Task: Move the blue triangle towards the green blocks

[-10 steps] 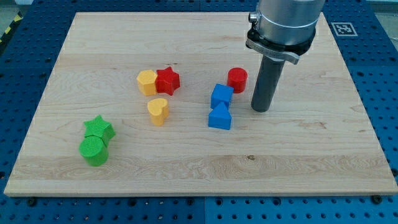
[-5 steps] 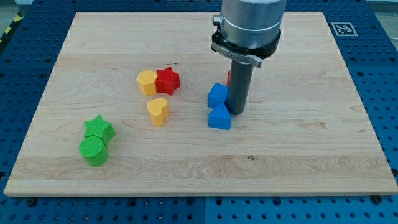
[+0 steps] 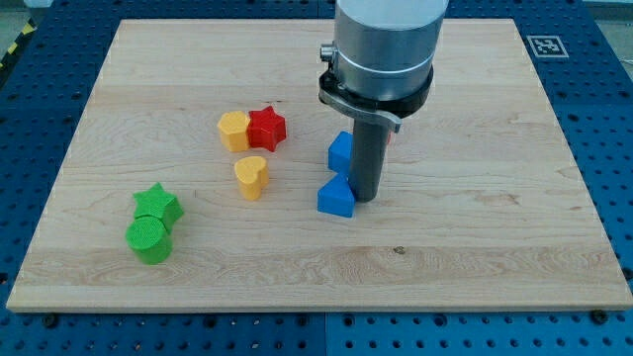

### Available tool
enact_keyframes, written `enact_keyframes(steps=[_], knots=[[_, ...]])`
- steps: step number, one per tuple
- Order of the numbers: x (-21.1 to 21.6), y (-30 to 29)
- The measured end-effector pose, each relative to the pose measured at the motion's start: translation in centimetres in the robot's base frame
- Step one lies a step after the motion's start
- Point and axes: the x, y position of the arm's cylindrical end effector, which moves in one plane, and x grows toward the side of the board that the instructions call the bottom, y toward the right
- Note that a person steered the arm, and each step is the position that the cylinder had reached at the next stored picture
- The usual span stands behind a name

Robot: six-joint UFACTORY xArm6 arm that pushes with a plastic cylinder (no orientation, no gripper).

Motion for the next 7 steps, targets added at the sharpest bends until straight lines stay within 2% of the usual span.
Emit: enact_keyframes(steps=[2,4,7], knots=[[2.5,-5.6],[4.4,-6.0],[3.3,-6.9]])
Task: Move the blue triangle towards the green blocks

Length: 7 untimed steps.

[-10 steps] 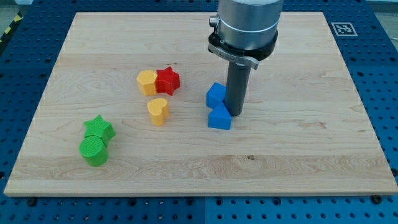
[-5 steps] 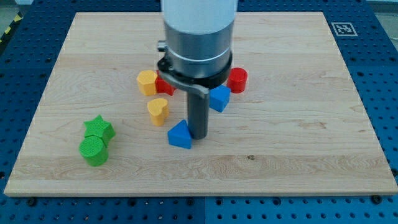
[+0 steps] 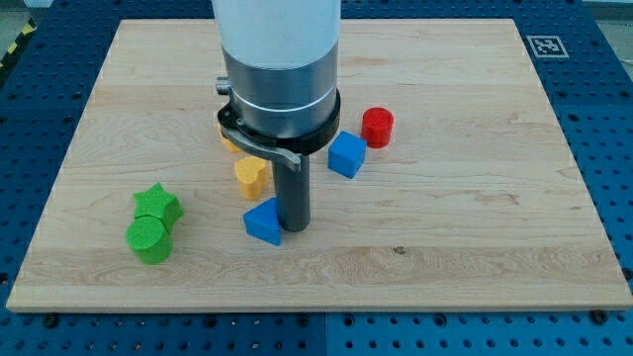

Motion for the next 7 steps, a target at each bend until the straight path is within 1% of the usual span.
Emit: enact_keyframes(steps=[1,5,7], knots=[[0.0,-0.1],[0.1,-6.7],[0.1,-6.8]])
